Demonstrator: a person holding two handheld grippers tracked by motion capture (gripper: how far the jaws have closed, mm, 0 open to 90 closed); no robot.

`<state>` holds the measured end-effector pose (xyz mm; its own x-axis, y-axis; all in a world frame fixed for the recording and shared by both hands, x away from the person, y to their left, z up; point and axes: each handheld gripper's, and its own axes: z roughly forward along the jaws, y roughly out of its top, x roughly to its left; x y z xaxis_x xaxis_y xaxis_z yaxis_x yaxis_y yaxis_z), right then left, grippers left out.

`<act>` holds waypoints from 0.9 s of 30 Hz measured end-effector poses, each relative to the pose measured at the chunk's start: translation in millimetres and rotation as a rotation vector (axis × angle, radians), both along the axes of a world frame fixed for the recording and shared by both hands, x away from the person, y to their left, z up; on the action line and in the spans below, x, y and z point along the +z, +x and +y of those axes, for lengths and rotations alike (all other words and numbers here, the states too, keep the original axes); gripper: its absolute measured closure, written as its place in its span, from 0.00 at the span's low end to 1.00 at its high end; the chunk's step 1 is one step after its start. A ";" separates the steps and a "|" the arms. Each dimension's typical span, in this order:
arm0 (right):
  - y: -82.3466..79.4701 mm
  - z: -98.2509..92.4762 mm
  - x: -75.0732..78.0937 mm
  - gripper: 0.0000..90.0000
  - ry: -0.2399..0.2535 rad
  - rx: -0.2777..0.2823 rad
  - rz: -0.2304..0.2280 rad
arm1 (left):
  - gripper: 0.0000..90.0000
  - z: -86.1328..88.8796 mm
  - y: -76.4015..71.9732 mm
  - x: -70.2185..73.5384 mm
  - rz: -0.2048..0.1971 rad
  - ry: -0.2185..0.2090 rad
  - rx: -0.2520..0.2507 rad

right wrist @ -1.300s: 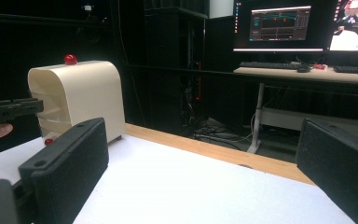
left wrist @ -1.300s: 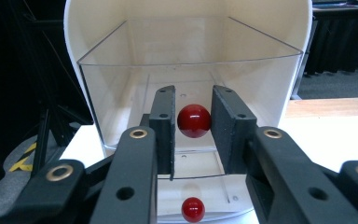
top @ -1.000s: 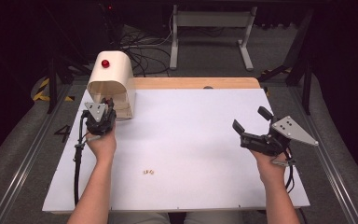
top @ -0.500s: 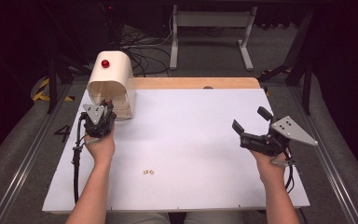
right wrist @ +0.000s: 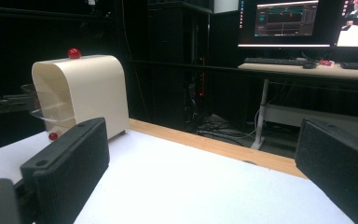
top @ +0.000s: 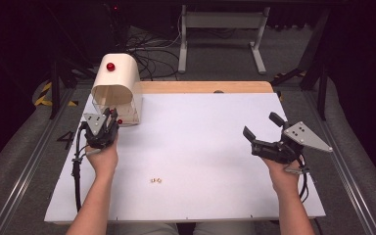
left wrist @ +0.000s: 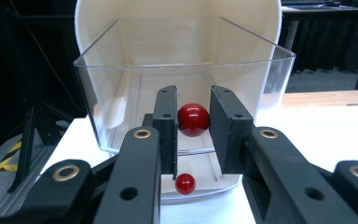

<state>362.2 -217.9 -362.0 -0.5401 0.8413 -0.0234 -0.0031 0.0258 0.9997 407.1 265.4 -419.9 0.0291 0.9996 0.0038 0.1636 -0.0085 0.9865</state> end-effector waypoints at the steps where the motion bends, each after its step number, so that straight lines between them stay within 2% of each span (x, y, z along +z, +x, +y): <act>1: 0.0 0.0 0.0 0.04 0.000 0.000 0.000 | 0.82 0.0 0.0 0.0 0.000 0.000 0.000; 11: -0.2 -0.3 0.1 0.04 0.001 0.000 0.000 | 0.81 1.5 -6.0 0.2 0.001 -0.008 -0.013; 19: 0.0 0.0 0.0 0.04 -0.001 0.001 0.001 | 0.81 2.5 -10.7 0.3 0.003 0.002 -0.023; 27: 0.3 0.9 -0.5 0.04 -0.004 0.003 0.003 | 0.81 2.8 -16.0 0.0 -0.004 -0.010 -0.028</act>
